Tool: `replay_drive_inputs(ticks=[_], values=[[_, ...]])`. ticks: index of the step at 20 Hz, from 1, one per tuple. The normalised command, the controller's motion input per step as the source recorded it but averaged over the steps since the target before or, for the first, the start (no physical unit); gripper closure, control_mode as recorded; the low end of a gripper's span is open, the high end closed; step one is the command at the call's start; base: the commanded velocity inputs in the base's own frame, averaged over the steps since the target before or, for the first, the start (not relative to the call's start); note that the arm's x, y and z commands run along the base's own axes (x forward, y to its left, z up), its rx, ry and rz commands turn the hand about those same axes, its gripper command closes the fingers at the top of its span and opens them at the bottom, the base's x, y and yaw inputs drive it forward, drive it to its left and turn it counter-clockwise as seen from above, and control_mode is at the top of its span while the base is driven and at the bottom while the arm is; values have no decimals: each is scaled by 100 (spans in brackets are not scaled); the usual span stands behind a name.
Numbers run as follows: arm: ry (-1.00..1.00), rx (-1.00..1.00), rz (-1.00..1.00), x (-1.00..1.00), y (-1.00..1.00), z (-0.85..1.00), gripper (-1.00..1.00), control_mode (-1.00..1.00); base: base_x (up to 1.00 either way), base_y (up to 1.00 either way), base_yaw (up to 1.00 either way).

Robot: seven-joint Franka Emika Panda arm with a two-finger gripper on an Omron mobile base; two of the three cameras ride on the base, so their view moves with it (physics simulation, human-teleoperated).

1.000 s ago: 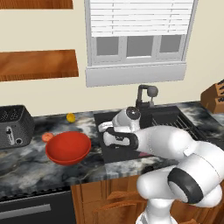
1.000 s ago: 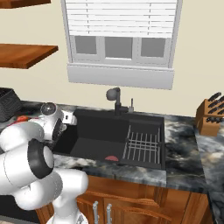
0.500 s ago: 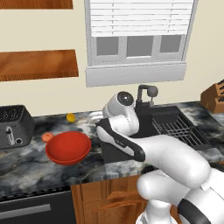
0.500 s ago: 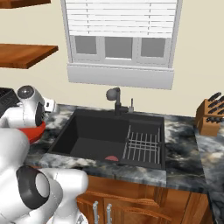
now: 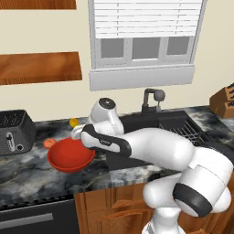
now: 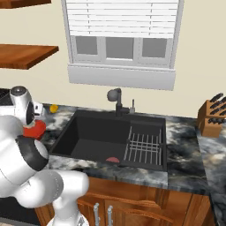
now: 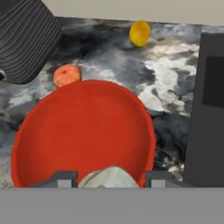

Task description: Pick the garlic from the sink and place it in the bowl. Then pick the bowl and place it in the microwave. Then close the microwave door and press the start button.

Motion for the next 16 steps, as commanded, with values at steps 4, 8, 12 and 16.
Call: replay_drive_inputs(ticks=[4,8,12,16], values=[[0,-13,0,33,48,-58,100,-100,0,0,0],[0,-8,0,27,35,-45,100,-100,0,0,0],[1,-1,0,16,18,-33,100,-100,0,0,0],[4,0,0,9,0,-28,-100,-100,0,0,0]])
